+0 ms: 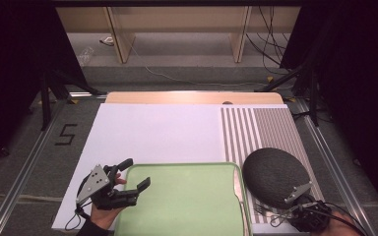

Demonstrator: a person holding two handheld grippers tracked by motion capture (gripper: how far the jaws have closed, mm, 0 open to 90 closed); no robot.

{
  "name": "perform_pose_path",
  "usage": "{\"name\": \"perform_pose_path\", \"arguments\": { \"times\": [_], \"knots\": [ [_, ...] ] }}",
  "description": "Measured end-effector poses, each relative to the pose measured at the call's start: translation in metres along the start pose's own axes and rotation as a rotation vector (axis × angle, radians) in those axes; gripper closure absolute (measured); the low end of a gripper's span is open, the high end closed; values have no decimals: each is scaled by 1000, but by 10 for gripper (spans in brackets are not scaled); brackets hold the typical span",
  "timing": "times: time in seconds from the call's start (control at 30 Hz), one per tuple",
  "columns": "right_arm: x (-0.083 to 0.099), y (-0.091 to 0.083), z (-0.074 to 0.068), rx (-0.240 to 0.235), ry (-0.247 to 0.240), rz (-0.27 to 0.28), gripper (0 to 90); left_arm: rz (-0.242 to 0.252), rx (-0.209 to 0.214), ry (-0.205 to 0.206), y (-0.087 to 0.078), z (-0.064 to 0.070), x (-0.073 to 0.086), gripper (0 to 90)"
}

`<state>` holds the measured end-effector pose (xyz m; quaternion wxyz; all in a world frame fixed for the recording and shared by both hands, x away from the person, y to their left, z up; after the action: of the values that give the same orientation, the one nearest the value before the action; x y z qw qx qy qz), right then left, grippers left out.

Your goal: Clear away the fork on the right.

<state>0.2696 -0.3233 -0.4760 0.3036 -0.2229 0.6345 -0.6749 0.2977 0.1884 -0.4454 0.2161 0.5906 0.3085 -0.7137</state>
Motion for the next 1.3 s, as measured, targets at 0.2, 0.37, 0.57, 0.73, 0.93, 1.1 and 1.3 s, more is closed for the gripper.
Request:
{"name": "perform_pose_path", "arguments": {
  "times": [0.2, 0.37, 0.57, 0.73, 0.93, 1.1, 1.3],
  "knots": [
    [-4, 0, -6, 28, -105, -30, 766, -2, 2, 1, 0, 0, 0, 150],
    [-8, 0, -13, 58, -200, -68, 806, -1, 0, 0, 0, 0, 0, 149],
    [-12, 0, -19, 94, -289, -103, 831, -3, 1, 1, 0, 0, 0, 149],
    [-12, -1, -20, 101, -315, -107, 835, -2, 1, 0, 0, 0, 0, 150],
    [-13, -4, -23, 60, -340, -67, 837, 0, 0, 2, 0, 0, 0, 149],
    [-15, -12, -24, 15, -319, 14, 838, -1, 0, 0, 0, 0, 0, 149],
    [-19, -19, -24, -64, -293, 114, 838, 1, 0, -1, 0, 0, 0, 149]
  ]
}}
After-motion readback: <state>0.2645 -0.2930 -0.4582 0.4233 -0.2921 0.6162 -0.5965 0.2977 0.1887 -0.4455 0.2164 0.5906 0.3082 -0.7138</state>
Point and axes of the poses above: each handheld gripper's, and its own axes: y roughly forward along the jaws, x roughly out of its underside, z roughly to its right, the point moved 2 cm from there along y, roughly forward along the jaws, and after that the axes turned 4 degrees about -z, right-handed, at the moved point
